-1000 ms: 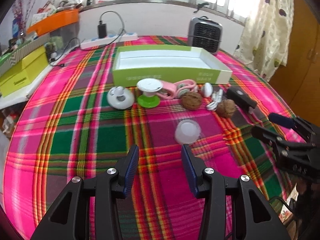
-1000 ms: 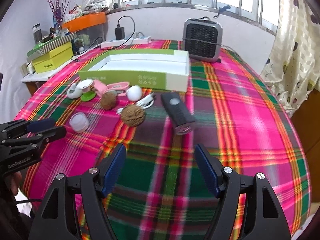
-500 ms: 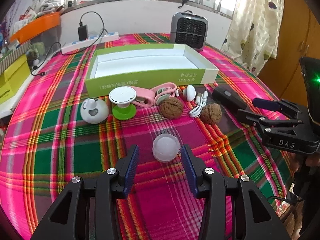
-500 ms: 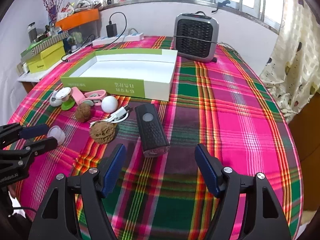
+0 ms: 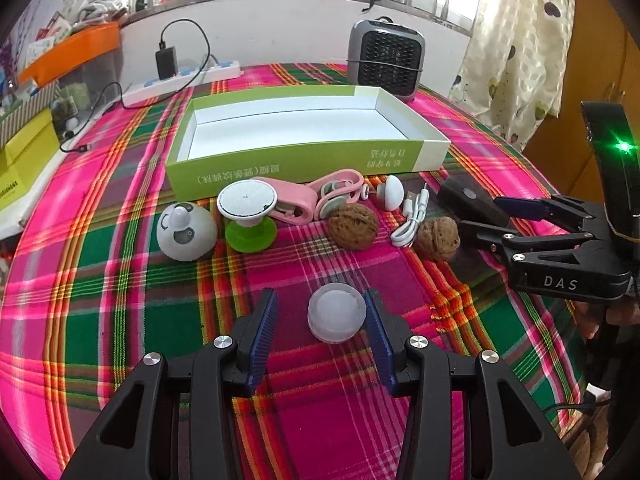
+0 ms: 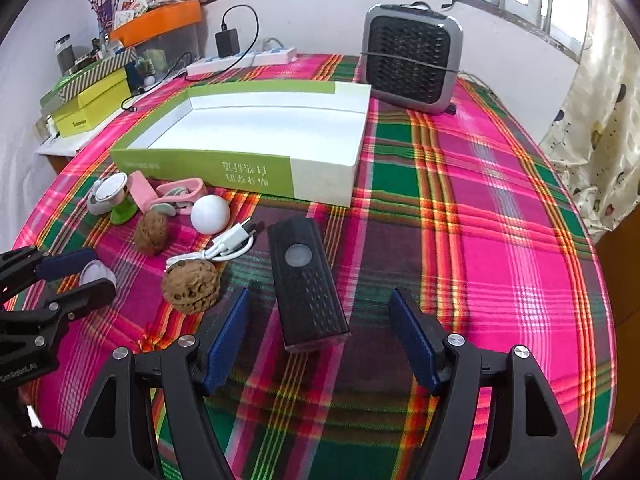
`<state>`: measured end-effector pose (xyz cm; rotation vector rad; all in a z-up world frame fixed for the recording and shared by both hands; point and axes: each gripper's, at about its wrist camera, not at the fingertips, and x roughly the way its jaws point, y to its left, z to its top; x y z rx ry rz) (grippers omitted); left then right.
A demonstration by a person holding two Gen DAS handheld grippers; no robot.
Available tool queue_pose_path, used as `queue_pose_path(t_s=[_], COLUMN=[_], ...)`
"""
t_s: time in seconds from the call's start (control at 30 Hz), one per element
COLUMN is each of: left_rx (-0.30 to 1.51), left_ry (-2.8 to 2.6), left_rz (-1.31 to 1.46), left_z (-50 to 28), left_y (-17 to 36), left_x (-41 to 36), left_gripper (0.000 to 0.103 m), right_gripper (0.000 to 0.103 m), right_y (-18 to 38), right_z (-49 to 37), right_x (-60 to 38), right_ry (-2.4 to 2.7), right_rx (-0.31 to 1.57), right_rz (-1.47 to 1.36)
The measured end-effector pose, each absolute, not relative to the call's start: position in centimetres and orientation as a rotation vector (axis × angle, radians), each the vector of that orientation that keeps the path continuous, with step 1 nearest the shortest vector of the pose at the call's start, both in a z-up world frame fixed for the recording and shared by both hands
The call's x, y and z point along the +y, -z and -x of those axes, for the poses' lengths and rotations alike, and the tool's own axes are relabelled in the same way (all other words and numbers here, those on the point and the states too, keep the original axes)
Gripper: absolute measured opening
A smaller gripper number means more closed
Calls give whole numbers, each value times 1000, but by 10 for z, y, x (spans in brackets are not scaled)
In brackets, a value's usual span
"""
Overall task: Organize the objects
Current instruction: 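Reach the left gripper to the frosted white cup while the right gripper reaches the black flashlight, then close the left gripper on the cup while the right gripper grasps the flashlight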
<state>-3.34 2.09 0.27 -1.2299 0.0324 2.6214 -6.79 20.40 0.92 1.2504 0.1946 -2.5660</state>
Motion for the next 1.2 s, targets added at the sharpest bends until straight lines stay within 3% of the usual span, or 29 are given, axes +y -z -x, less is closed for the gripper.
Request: queue_pose_path(t_s=[0.1,0.27,0.5,0.67,1.2], left_rx=[10,14,9,14,13], left_ry=[-2619,-2621,-2637,-2636,-2644], left_rz=[1230,1230,1240,1240,1211], left_z=[35,35,35,35,42], left_y=[-3,-3,-3,-3,-21], left_x=[20,20,14,13,13], left_gripper=[42,41,26,26,25], right_gripper=[70,58,38,29,28], right_y=[-9,-10,-12,-12,-23], right_z=[69,69,67,66,65], right_x=[203,202,200,199,204], right_ry=[2561,2559,2558,2556,2576], right_rx=[205,209,205,201,158], right_rz=[-1249,-1234,-1223,-1222,-1196])
